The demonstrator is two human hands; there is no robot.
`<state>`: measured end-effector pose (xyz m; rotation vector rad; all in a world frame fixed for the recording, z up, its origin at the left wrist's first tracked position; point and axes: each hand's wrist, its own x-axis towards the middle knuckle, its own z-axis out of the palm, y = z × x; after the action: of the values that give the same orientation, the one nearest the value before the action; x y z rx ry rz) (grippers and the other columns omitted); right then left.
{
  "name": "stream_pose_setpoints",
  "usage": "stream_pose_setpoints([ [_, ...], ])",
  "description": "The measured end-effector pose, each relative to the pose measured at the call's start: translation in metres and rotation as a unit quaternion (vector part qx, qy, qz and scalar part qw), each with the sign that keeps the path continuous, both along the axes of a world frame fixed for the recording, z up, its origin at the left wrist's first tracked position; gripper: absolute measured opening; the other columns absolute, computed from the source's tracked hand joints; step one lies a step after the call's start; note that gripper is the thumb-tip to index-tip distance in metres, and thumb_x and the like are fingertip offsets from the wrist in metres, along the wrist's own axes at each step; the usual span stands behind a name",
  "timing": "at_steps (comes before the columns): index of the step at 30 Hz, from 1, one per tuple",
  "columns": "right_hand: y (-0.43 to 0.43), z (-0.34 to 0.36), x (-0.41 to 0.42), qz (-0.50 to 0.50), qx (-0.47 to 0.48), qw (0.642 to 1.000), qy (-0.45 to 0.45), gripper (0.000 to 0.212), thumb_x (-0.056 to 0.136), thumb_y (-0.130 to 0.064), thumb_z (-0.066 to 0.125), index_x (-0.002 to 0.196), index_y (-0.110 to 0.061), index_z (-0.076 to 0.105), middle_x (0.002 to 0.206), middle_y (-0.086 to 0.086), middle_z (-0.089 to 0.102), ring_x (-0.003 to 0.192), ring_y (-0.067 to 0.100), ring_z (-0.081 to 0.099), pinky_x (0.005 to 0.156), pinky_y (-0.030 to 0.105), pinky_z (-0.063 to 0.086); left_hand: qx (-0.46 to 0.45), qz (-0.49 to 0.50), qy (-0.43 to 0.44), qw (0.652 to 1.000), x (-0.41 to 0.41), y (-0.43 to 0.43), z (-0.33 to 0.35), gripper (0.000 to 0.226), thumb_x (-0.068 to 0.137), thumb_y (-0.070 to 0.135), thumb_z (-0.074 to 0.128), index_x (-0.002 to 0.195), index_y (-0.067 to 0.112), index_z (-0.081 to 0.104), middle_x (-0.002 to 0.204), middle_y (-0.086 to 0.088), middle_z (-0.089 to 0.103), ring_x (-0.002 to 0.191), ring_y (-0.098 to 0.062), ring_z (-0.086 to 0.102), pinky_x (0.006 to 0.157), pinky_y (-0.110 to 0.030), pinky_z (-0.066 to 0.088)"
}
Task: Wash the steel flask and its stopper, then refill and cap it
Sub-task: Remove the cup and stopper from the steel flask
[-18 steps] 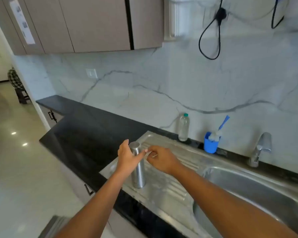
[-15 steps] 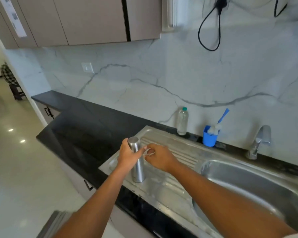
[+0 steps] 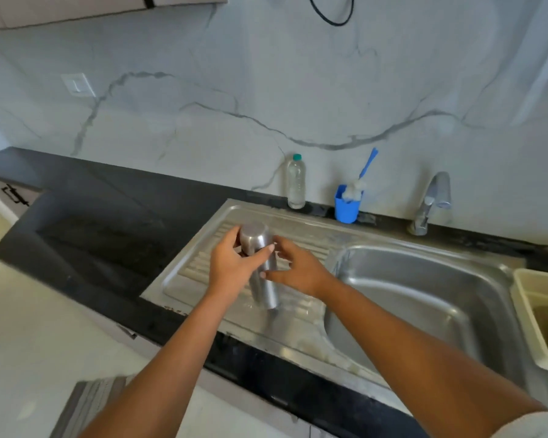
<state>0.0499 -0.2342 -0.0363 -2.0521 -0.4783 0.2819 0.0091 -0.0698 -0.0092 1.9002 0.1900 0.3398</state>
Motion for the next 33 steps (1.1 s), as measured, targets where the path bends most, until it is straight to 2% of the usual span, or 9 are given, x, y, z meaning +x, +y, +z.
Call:
stream_pose_setpoints([
  [4, -0.067, 0.003, -0.007, -0.056, 0.023, 0.998, -0.004, 0.084, 0.074, -0.036, 0.089, 0.144, -0.038, 0.044, 0.128, -0.016, 0.062, 0.111, 0.000, 0.060, 0.096, 0.028, 0.050, -0.112, -0.063, -0.007, 0.992, 0.013, -0.064, 0.003, 0.041, 0.075, 0.019, 0.094, 0.111, 0.019, 0.074, 0.104, 0.001, 0.079, 0.100, -0.019, 0.075, 0.086, -0.039, 0.062],
  [7, -0.125, -0.002, -0.012, -0.115, 0.029, 0.993, -0.024, 0.077, 0.071, -0.029, 0.091, 0.135, -0.039, 0.050, 0.116, -0.020, 0.064, 0.106, -0.001, 0.062, 0.090, 0.027, 0.050, -0.172, -0.122, -0.015, 0.977, 0.025, -0.119, -0.008, 0.046, 0.071, 0.020, 0.093, 0.112, 0.013, 0.073, 0.107, -0.006, 0.079, 0.105, -0.027, 0.075, 0.093, -0.044, 0.061],
  [10, -0.173, -0.021, -0.023, -0.179, 0.058, 0.981, -0.051, 0.072, 0.067, -0.023, 0.093, 0.126, -0.042, 0.057, 0.113, -0.018, 0.070, 0.105, 0.004, 0.068, 0.092, 0.035, 0.057, -0.174, -0.209, -0.015, 0.962, 0.032, -0.167, -0.027, 0.050, 0.074, 0.018, 0.091, 0.120, 0.011, 0.070, 0.112, -0.007, 0.078, 0.108, -0.025, 0.074, 0.093, -0.042, 0.060],
  [14, -0.215, -0.059, -0.037, -0.220, 0.080, 0.970, -0.073, 0.065, 0.069, -0.020, 0.091, 0.125, -0.033, 0.061, 0.113, -0.011, 0.072, 0.105, 0.011, 0.070, 0.091, 0.043, 0.060, -0.156, -0.307, 0.013, 0.939, 0.040, -0.210, -0.061, 0.063, 0.072, 0.029, 0.091, 0.129, 0.019, 0.066, 0.118, -0.002, 0.076, 0.112, -0.018, 0.072, 0.091, -0.035, 0.060],
  [17, -0.228, -0.086, -0.044, -0.233, 0.092, 0.964, -0.092, 0.060, 0.071, -0.017, 0.091, 0.124, -0.027, 0.063, 0.111, -0.008, 0.073, 0.103, 0.012, 0.071, 0.090, 0.040, 0.061, -0.156, -0.357, 0.042, 0.920, 0.043, -0.229, -0.085, 0.067, 0.069, 0.032, 0.091, 0.130, 0.023, 0.064, 0.117, -0.002, 0.076, 0.111, -0.020, 0.073, 0.093, -0.040, 0.060],
  [21, -0.230, -0.110, -0.048, -0.235, 0.095, 0.962, -0.105, 0.062, 0.071, -0.017, 0.092, 0.125, -0.028, 0.063, 0.110, -0.009, 0.074, 0.103, 0.009, 0.071, 0.089, 0.033, 0.060, -0.169, -0.422, 0.043, 0.890, 0.055, -0.232, -0.098, 0.072, 0.064, 0.027, 0.094, 0.129, 0.014, 0.065, 0.110, -0.006, 0.075, 0.110, -0.025, 0.072, 0.096, -0.042, 0.059],
  [24, -0.225, -0.117, -0.049, -0.242, 0.084, 0.959, -0.125, 0.059, 0.070, -0.023, 0.092, 0.121, -0.031, 0.064, 0.107, -0.011, 0.074, 0.100, 0.006, 0.071, 0.088, 0.031, 0.060, -0.147, -0.428, 0.015, 0.892, 0.056, -0.232, -0.100, 0.056, 0.068, 0.021, 0.090, 0.120, 0.016, 0.070, 0.099, -0.002, 0.075, 0.102, -0.021, 0.073, 0.091, -0.036, 0.060],
  [28, -0.214, -0.119, -0.054, -0.265, 0.066, 0.949, -0.159, 0.054, 0.067, -0.029, 0.090, 0.114, -0.034, 0.064, 0.100, -0.012, 0.074, 0.092, 0.004, 0.071, 0.084, 0.031, 0.061, -0.171, -0.368, -0.013, 0.914, 0.043, -0.237, -0.107, 0.068, 0.060, 0.028, 0.089, 0.122, 0.010, 0.068, 0.100, -0.007, 0.075, 0.098, -0.024, 0.074, 0.082, -0.037, 0.061],
  [33, -0.209, -0.122, -0.061, -0.298, 0.035, 0.938, -0.175, 0.049, 0.069, -0.026, 0.086, 0.110, -0.032, 0.060, 0.092, -0.010, 0.072, 0.081, -0.004, 0.068, 0.064, 0.013, 0.052, -0.169, -0.312, -0.033, 0.934, 0.023, -0.249, -0.110, 0.044, 0.073, 0.020, 0.090, 0.110, 0.023, 0.068, 0.106, -0.007, 0.075, 0.099, -0.023, 0.074, 0.078, -0.033, 0.059],
])
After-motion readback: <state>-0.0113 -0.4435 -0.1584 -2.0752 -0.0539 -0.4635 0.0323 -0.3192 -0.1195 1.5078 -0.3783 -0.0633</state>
